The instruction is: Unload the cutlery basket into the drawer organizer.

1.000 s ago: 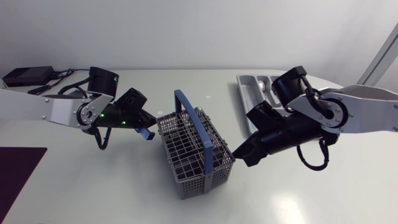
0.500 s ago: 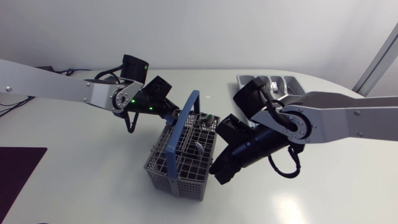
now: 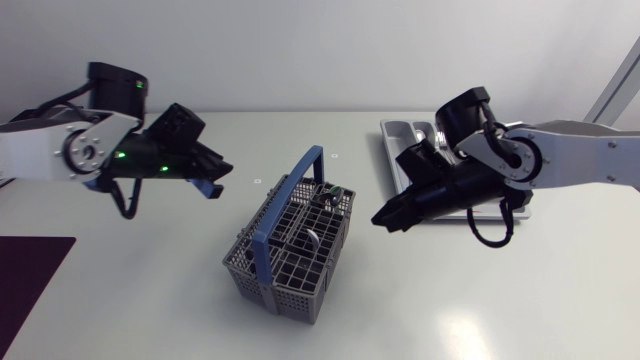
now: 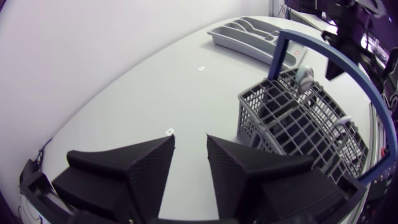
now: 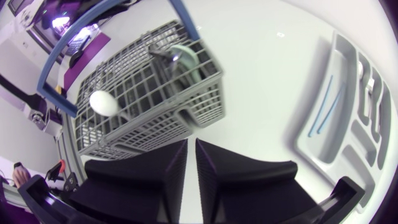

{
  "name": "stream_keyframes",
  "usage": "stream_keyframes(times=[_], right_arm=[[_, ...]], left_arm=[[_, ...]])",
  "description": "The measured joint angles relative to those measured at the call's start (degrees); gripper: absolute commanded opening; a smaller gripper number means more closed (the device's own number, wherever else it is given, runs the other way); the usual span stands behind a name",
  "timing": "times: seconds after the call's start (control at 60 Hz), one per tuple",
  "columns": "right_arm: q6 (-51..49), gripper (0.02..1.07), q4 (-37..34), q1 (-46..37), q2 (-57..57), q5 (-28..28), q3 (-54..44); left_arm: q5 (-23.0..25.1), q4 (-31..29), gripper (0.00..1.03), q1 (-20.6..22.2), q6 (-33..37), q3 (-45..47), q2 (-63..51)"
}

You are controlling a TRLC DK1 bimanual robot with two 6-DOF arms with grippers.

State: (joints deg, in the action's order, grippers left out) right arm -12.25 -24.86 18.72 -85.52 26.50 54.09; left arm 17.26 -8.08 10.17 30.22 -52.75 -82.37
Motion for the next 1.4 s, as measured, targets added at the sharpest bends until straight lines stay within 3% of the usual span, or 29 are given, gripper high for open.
stream_keyframes(times=[0.167, 0.283, 0.45, 0.6, 0.65, 0.783, 0.817, 0.883, 1.2, 1.4], right_arm=[[-0.22, 0.59, 4.76, -4.17, -6.19, 0.28, 5.55], [-0.15, 0.6, 7.17, -5.55, -11.8, 1.36, 9.68], [0.55, 0.6, 8.83, -5.6, -17.88, 1.77, 14.08], [1.97, 0.59, 9.03, -4.9, -21.55, 1.75, 17.33], [2.16, 0.47, 9.03, -4.48, -22.16, 1.79, 17.9], [2.82, 0.14, 8.63, -3.04, -22.73, 2.38, 18.36], [2.86, 0.11, 8.59, -2.84, -22.73, 2.47, 18.36], [2.86, 0.1, 8.35, -2.43, -22.73, 2.95, 18.36], [2.8, 0.09, 7.06, -1.4, -20.31, 3.19, 14.78], [2.8, 0.09, 6.84, -1.46, -13.55, 1.64, 8.11]], left_arm=[[0.79, -9.33, 0.87, 0.74, 7.13, 9.92, 14.69], [4.26, -19.06, 0.87, 1.01, 12.15, 13.84, 20.94], [5.27, -23.58, 0.87, 3.74, 16.31, 17.81, 24.39], [6.16, -22.32, 0.86, 6.95, 16.98, 21.42, 24.15], [6.21, -20.37, 0.83, 7.93, 16.96, 22.43, 23.3], [6.34, -12.9, 0.47, 9.22, 15.89, 23.5, 18.49], [6.32, -11.13, 0.35, 9.38, 15.74, 23.5, 17.07], [6.32, -8.24, 0.21, 9.68, 14.82, 23.5, 14.14], [6.6, -3.56, 0.21, 10.08, 14.34, 22.05, 7.74], [6.49, -3.56, 0.21, 6.97, 14.32, 18.08, 3.17]])
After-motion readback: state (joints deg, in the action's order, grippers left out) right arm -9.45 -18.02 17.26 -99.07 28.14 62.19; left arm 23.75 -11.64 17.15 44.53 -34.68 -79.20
